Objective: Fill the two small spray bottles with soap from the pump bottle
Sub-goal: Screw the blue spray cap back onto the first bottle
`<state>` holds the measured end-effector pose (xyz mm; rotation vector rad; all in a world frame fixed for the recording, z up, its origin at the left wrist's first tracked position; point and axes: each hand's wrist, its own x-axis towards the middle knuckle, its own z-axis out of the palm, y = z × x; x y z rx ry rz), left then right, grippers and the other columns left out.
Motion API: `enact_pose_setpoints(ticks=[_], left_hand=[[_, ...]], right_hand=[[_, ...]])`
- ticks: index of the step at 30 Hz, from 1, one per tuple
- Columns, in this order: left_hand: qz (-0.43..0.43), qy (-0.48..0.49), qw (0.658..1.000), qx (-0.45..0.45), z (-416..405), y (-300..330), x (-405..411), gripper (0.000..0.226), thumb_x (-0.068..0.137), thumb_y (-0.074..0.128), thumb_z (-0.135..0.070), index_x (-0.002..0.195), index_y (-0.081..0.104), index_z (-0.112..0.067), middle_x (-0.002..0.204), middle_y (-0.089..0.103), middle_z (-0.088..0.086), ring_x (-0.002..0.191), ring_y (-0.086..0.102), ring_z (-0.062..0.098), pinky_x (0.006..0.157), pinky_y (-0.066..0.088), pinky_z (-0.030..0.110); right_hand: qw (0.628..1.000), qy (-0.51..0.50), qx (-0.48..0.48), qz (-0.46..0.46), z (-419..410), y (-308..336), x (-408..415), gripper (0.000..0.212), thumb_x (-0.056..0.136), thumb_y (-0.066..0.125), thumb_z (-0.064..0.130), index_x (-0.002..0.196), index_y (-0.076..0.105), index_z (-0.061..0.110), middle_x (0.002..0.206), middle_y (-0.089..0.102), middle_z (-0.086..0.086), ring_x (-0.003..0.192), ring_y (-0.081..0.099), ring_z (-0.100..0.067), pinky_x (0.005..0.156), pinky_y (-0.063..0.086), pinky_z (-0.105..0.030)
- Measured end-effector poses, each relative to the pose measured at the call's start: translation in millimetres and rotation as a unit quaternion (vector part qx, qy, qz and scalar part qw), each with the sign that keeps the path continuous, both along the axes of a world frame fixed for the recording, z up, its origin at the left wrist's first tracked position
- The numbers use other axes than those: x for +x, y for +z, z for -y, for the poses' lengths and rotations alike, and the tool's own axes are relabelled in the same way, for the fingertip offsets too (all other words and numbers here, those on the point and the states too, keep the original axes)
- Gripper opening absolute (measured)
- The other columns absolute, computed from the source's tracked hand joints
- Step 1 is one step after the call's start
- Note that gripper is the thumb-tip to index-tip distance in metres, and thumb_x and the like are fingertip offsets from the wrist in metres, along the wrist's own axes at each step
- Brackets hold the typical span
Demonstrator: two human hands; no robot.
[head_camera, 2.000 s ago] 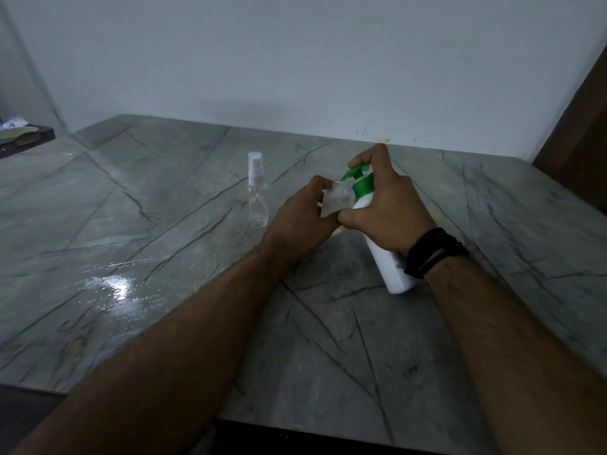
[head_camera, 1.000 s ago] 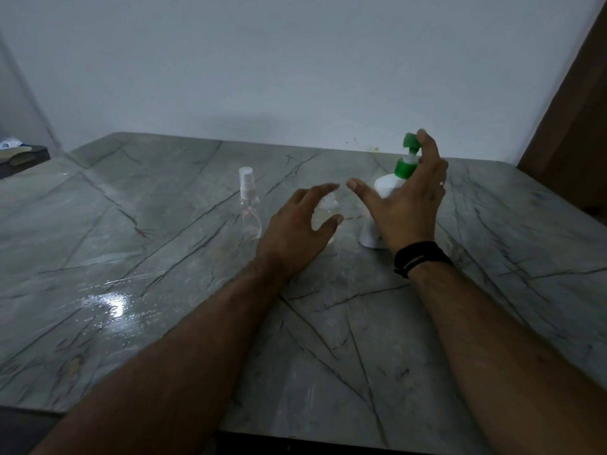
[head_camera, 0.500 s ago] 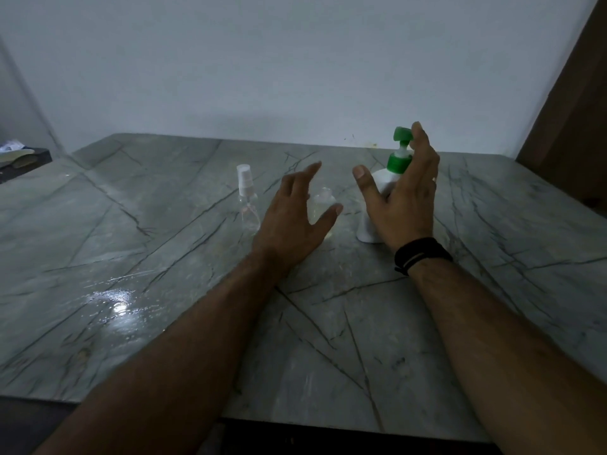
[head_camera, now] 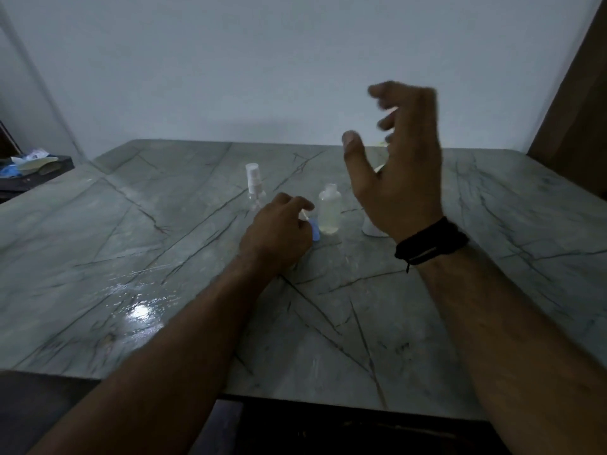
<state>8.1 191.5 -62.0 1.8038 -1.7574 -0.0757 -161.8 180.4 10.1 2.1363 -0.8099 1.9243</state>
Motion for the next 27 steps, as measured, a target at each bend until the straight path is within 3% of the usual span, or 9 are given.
enact_pose_setpoints(ticks=[2, 5, 11, 16, 22, 27], left_hand=[[0.029, -0.02, 0.998, 0.057, 0.2, -1.7, 0.0, 0.046, 0.087, 0.059, -0.014, 0.132, 0.056, -0.025, 0.142, 0.046, -0.002, 0.125, 0.047, 0.019, 0.095, 0.038, 0.028], [0.051, -0.034, 0.994, 0.091, -0.4, -1.4, 1.6, 0.051, 0.087, 0.061, -0.014, 0.136, 0.052, -0.025, 0.147, 0.042, -0.002, 0.131, 0.042, 0.019, 0.104, 0.036, 0.033], [0.065, -0.052, 0.992, 0.096, -5.8, 7.3, 2.4, 0.034, 0.09, 0.063, -0.03, 0.123, 0.058, -0.025, 0.131, 0.058, -0.001, 0.117, 0.054, 0.017, 0.096, 0.043, 0.034], [0.136, -0.075, 0.981, 0.12, -13.4, 18.3, -0.2, 0.033, 0.091, 0.06, -0.04, 0.118, 0.055, -0.023, 0.115, 0.064, 0.002, 0.102, 0.059, 0.019, 0.085, 0.049, 0.035], [0.168, -0.114, 0.97, 0.135, -25.7, 26.7, 0.4, 0.032, 0.09, 0.061, -0.041, 0.113, 0.052, -0.021, 0.106, 0.065, 0.002, 0.093, 0.061, 0.019, 0.084, 0.053, 0.042], [0.167, -0.118, 0.968, 0.146, -37.3, 35.8, 4.5, 0.037, 0.094, 0.058, -0.038, 0.126, 0.052, -0.021, 0.111, 0.066, 0.0, 0.096, 0.061, 0.015, 0.088, 0.051, 0.034]], right_hand=[[0.996, 0.016, 0.078, -0.05, -1.4, -10.9, 6.6, 0.035, 0.087, 0.065, 0.017, 0.119, 0.055, 0.007, 0.104, 0.049, -0.001, 0.088, 0.049, -0.009, 0.073, 0.041, -0.021], [0.98, 0.026, 0.171, -0.094, 2.9, -25.2, 13.7, 0.036, 0.087, 0.065, 0.019, 0.12, 0.053, 0.012, 0.102, 0.045, 0.007, 0.083, 0.044, -0.005, 0.068, 0.034, -0.013], [0.956, 0.007, 0.271, -0.109, 9.7, -40.4, 20.4, 0.046, 0.086, 0.067, 0.022, 0.127, 0.046, 0.014, 0.114, 0.047, -0.001, 0.095, 0.049, -0.013, 0.08, 0.044, -0.027], [0.941, -0.015, 0.314, -0.123, 15.0, -52.5, 23.4, 0.057, 0.089, 0.066, 0.026, 0.138, 0.04, 0.013, 0.135, 0.045, -0.01, 0.117, 0.051, -0.022, 0.089, 0.037, -0.023], [0.943, -0.001, 0.319, -0.094, 18.1, -62.0, 24.7, 0.054, 0.093, 0.061, 0.031, 0.139, 0.042, 0.012, 0.131, 0.048, -0.01, 0.117, 0.051, -0.023, 0.098, 0.044, -0.032], [0.934, 0.025, 0.349, -0.077, 17.2, -63.9, 28.6, 0.049, 0.098, 0.055, 0.033, 0.14, 0.041, 0.014, 0.132, 0.048, -0.009, 0.117, 0.052, -0.02, 0.096, 0.045, -0.029]])
